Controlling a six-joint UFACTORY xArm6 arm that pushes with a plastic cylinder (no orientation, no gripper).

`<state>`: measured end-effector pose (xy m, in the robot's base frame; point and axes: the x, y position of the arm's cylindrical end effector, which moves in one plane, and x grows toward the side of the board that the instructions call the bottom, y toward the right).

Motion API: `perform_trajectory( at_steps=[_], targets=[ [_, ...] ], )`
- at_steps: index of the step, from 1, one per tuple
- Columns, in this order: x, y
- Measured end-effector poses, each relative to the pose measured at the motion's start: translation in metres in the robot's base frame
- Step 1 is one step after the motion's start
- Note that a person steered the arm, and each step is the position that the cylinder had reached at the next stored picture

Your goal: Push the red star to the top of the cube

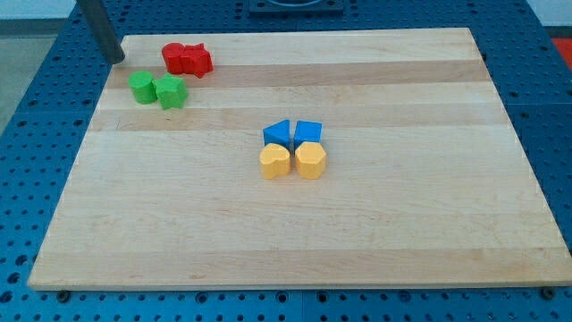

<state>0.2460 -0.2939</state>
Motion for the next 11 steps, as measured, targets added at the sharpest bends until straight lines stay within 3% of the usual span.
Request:
perform_trajectory(
  at_steps=[3, 5, 7, 9, 10, 11],
  targets=[
    [0.018, 0.118],
    [0.018, 0.126],
    [0.018, 0.238],
    [0.016, 0.240],
    [0.054, 0.270],
    [0.060, 0.276]
  ],
)
